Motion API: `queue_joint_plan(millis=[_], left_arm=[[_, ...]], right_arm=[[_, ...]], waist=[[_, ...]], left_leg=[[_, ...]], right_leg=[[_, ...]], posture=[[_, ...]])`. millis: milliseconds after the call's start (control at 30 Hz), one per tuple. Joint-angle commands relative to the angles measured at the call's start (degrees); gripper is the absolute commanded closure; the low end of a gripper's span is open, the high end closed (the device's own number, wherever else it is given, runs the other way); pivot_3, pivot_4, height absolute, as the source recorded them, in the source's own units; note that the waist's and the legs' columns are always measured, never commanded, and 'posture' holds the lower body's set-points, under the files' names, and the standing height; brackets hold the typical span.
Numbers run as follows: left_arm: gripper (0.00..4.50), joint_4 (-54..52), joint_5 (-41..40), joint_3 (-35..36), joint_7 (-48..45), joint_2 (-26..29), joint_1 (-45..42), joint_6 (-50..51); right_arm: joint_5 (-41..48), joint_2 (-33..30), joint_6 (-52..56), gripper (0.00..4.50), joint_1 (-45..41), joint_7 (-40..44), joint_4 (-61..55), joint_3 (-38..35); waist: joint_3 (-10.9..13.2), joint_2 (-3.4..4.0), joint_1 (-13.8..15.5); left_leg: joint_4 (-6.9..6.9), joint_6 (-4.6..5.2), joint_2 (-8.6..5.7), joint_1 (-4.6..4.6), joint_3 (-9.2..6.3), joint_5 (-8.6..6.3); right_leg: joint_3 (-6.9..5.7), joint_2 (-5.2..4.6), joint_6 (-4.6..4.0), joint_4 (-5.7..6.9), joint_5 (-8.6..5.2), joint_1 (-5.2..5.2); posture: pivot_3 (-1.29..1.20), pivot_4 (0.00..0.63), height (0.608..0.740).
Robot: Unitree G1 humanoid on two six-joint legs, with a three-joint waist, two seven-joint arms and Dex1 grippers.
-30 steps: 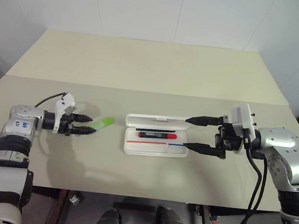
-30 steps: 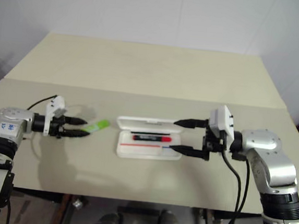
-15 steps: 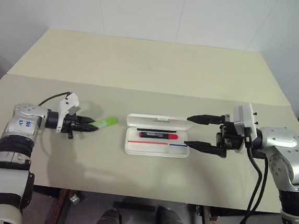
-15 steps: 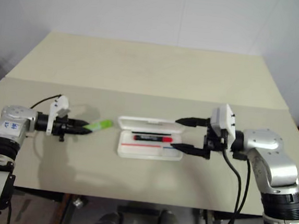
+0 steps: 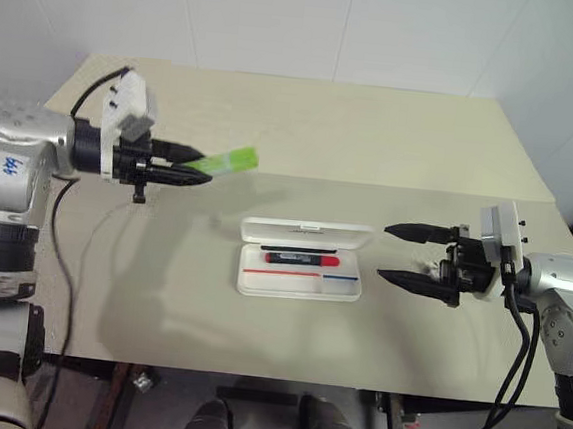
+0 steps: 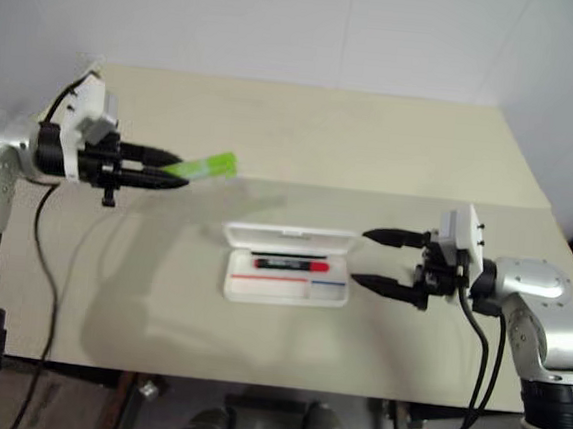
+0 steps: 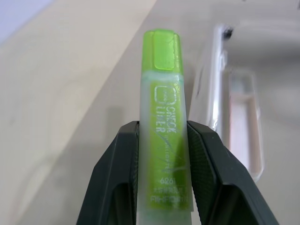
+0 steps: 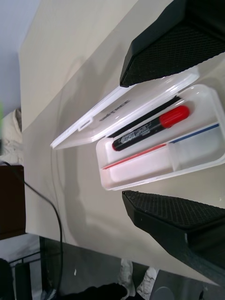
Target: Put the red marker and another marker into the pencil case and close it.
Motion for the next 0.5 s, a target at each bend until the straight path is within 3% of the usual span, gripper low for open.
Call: queue_joint_plan(millis=[33, 500], left_arm=[[3.41, -7.21, -3.24, -2.51, 0.72, -1.03, -2.15, 6.36], [3.41, -19.37, -7.2, -11.42, 6.91, -7.81, -1.02, 18.44]], right_arm=[[-0.56, -0.06, -1.98, 0.0, -1.71, 0.11, 0.59, -0.45], [-1.49, -1.03, -3.08, 0.0, 1.47, -1.36, -0.27, -2.21]], waist=[[0.01, 0.0, -0.1], [0.03, -0.01, -0.16]], left_leg=[[0.0, 0.0, 0.0, -0.01, -0.01, 0.0], [0.03, 0.0, -0.03, -0.02, -0.02, 0.0]], right_leg=[[0.0, 0.01, 0.0, 0.0, 0.0, -0.01], [0.03, 0.0, 0.02, 0.0, -0.01, -0.01]], posture=[[0.0, 0.15, 0.74], [0.0, 0.15, 0.74]])
